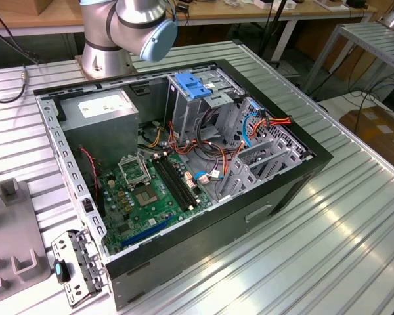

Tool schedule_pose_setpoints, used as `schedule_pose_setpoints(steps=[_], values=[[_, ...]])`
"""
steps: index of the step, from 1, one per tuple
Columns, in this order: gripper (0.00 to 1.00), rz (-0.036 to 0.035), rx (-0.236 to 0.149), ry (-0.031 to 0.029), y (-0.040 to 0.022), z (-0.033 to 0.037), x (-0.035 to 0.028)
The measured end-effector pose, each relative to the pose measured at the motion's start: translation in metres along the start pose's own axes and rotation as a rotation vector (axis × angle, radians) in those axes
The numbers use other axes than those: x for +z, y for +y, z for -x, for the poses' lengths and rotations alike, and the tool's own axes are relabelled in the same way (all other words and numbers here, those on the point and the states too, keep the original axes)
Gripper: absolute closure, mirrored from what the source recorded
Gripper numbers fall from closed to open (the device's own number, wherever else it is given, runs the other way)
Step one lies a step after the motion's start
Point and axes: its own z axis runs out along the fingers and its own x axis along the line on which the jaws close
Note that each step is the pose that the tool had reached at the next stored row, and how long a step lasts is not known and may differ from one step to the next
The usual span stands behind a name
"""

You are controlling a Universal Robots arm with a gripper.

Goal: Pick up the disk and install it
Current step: 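Pick up the disk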

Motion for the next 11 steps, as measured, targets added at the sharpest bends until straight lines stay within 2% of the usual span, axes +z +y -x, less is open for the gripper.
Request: schedule_pose_setpoints(steps=[2,4,11], values=[[0.5,0.0,0.0,0.0,0.0,0.0001,0.0002],[0.62,-0.0002,0.0,0.0002,0.0,0.0002,0.0007],[0.62,-0.0001,0.0,0.0013,-0.0003,0.0006,0.0083]])
